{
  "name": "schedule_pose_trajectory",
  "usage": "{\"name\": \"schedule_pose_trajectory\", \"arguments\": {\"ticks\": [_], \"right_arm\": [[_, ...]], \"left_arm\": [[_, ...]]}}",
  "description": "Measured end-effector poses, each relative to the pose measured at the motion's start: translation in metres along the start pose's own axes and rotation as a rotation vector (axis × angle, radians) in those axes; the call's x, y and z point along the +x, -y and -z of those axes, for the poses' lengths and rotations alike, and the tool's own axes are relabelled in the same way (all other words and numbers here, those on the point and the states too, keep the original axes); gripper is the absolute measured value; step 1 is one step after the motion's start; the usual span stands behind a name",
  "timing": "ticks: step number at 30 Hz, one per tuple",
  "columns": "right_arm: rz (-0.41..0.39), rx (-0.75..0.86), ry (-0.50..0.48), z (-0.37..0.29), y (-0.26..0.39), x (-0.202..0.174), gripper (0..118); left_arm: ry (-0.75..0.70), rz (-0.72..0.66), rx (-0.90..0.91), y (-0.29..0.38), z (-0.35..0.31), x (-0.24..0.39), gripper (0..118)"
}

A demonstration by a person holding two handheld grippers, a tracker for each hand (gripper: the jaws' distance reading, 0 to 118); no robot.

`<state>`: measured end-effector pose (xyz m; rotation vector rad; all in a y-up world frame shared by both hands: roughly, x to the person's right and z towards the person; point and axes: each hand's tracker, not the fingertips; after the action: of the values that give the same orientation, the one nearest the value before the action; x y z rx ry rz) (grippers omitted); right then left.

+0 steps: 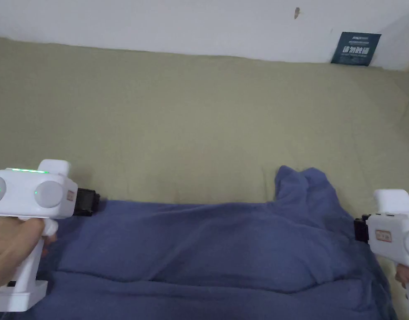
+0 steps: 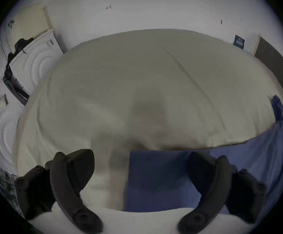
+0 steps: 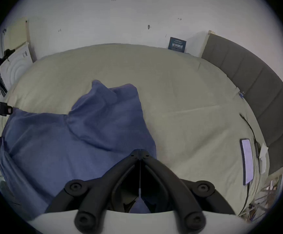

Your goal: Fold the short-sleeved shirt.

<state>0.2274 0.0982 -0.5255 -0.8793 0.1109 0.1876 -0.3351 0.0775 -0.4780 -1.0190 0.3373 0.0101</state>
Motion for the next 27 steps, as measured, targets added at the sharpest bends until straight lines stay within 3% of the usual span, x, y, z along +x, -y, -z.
{"name": "schedule_pose_trajectory", "arguments": {"ticks": [2,4,6,7,8,10,11,13,15,16,19,20,27], "right_arm": [[0.002,-0.007,0.005,0.008,-0.003,0.006,1],[0.015,-0.009,0.006,0.012,-0.008,0.011,1],[0.025,-0.013,-0.002,0.013,-0.014,0.011,2],[0.034,-0.011,-0.008,0.015,-0.016,0.012,7],[0.036,-0.016,-0.011,0.018,-0.019,0.012,36],[0.037,-0.072,-0.027,0.027,-0.025,0.010,108],[0.037,-0.100,-0.032,0.035,-0.026,0.009,115],[0.013,-0.074,-0.004,0.030,-0.033,0.004,102],[-0.033,-0.146,0.025,0.035,-0.036,0.000,99],[-0.040,-0.163,0.021,0.035,-0.036,-0.001,87],[0.002,-0.127,-0.099,0.046,-0.028,0.007,10],[0.002,-0.108,-0.081,0.040,-0.028,0.005,2],[0.035,0.020,-0.104,-0.035,-0.029,0.011,2]], "left_arm": [[0.012,0.000,-0.017,0.002,0.000,0.001,112],[0.095,-0.034,-0.019,0.003,-0.010,-0.001,93],[0.087,-0.036,0.013,0.006,-0.022,0.005,47],[0.082,-0.011,0.023,0.007,-0.024,0.007,19],[0.125,0.006,0.027,0.005,-0.025,0.005,2],[0.098,0.018,0.012,0.007,-0.024,0.010,2],[0.098,0.022,0.019,0.008,-0.023,0.012,3],[0.103,0.011,0.016,0.006,-0.020,0.008,3],[0.109,0.004,0.014,0.006,-0.020,0.009,3],[0.111,0.004,0.013,0.005,-0.018,0.004,3],[0.115,0.012,0.017,0.005,-0.021,0.005,3],[0.117,0.011,0.022,0.004,-0.024,0.002,3],[0.149,-0.046,0.084,0.004,-0.073,-0.013,3]]}}
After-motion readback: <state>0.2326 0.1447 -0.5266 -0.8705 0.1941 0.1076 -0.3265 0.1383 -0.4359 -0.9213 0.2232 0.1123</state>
